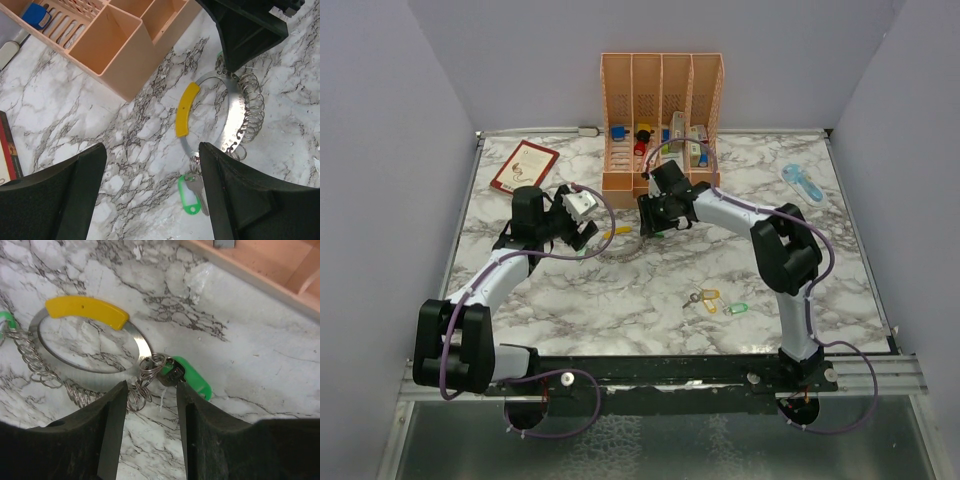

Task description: Put the keys on the keyring

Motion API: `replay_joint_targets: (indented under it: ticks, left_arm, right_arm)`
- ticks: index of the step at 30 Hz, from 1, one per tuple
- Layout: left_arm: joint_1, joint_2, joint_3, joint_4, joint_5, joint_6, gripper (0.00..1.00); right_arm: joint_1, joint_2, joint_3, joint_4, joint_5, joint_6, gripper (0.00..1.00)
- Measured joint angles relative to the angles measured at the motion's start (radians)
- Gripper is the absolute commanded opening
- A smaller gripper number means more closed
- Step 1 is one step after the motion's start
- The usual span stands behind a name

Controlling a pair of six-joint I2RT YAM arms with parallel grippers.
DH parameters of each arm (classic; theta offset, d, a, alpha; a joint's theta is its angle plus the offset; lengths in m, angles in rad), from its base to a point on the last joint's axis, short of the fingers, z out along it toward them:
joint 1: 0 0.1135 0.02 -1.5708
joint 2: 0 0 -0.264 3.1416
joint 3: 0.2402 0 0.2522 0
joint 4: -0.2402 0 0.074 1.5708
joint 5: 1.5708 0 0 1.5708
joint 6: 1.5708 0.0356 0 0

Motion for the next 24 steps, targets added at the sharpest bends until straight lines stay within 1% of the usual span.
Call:
replay_joint_targets:
  ticks: [6, 15, 16, 17, 19, 24]
  left_arm:
    - [0.000, 0.005, 0.000, 0.006, 0.006, -0.001, 0.77]
    - [0.000, 0.007, 0.000, 0.024, 0.013, -0.009, 0.78]
    - [0.000, 0.007, 0.000, 0.024, 0.013, -0.010, 0.78]
    - [0.000, 0.007, 0.000, 0.024, 0.013, -0.010, 0.78]
    - [0.000, 0.007, 0.000, 0.024, 0.014, -0.011, 0.78]
    - [0.000, 0.007, 0.000, 0.029, 0.017, -0.013, 0.78]
  right_arm:
    - [0.000, -0.004, -0.074, 0.021, -0.041, -0.012, 0.33]
    - [0.000, -0.029, -0.121, 0.060, -0.065, -0.026, 0.29]
    - [0.000, -0.029, -0.122, 0.062, -0.065, -0.027, 0.27]
    - [0.000, -0.030, -0.122, 0.065, -0.065, -0.030, 0.21]
    - [0.000, -0.036, -0.123, 0.071, -0.065, -0.039, 0.17]
    - [0.000, -0.055, -0.123, 0.088, -0.072, -0.055, 0.14]
